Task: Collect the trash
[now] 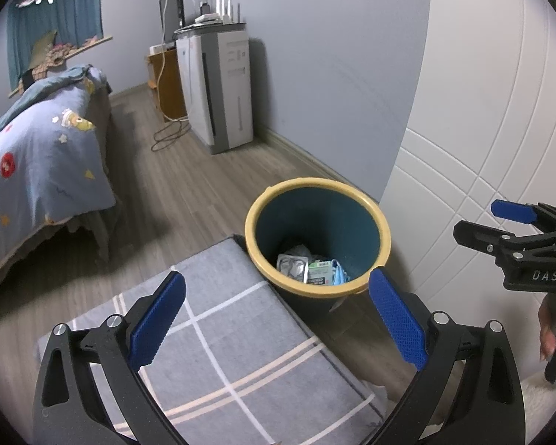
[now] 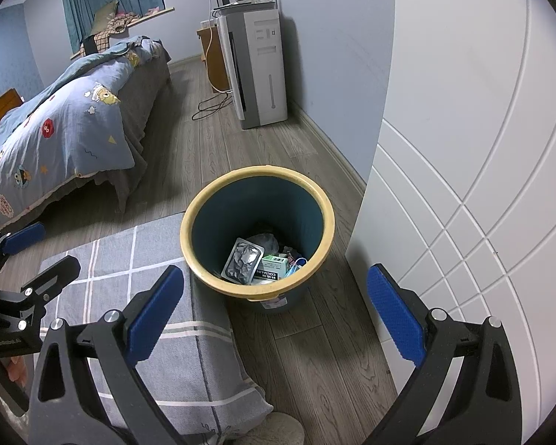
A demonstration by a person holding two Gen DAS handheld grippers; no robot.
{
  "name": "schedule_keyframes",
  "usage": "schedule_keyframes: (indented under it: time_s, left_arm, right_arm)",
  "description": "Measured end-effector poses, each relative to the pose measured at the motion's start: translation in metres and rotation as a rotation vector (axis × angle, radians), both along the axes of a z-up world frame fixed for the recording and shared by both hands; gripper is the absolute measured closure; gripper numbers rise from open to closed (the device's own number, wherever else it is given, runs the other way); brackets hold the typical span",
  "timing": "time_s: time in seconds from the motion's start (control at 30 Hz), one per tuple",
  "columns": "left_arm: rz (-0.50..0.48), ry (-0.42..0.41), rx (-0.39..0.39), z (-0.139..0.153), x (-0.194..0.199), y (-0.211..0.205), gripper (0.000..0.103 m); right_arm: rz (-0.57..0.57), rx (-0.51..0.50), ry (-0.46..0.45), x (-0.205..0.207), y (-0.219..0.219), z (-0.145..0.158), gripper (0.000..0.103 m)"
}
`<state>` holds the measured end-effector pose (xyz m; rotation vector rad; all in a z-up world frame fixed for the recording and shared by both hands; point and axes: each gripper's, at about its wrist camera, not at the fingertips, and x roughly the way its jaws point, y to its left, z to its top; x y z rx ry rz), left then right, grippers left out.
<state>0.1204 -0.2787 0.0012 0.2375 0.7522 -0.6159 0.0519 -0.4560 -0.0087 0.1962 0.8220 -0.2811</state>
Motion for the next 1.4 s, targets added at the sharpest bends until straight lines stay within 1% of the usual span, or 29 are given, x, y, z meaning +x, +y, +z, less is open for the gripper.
schedule_keyframes:
  time_s: [0.77, 0.93, 1.03, 1.23, 1.4]
  left_arm:
    - [-0.006, 0.006, 0.001, -0.004, -0.002, 0.001, 0.005]
    - [-0.012, -0.001, -0.008, -0.004, -0.003, 0.003, 0.005]
    - [-0.014, -0.023, 0.003, -0.001, -0.003, 0.005, 0.005]
    - [-0.024, 0.013, -0.003, 0.0, 0.0, 0.009, 0.005]
    - [-0.022, -0.03, 0.026, 0.013, -0.007, 0.015, 0.005]
  right_arm:
    - [0.0, 0.005, -0.001, 0.0, -0.001, 0.0, 0.006]
    - [0.0, 0.006, -0.001, 0.0, -0.002, 0.0, 0.006]
    - [-0.001, 0.007, -0.001, 0.0, -0.003, 0.0, 0.006]
    - [-0.018, 0.023, 0.002, -0.001, 0.002, 0.001, 0.006]
    - [-0.055, 0.016, 0.019, 0.001, 0.009, 0.002, 0.006]
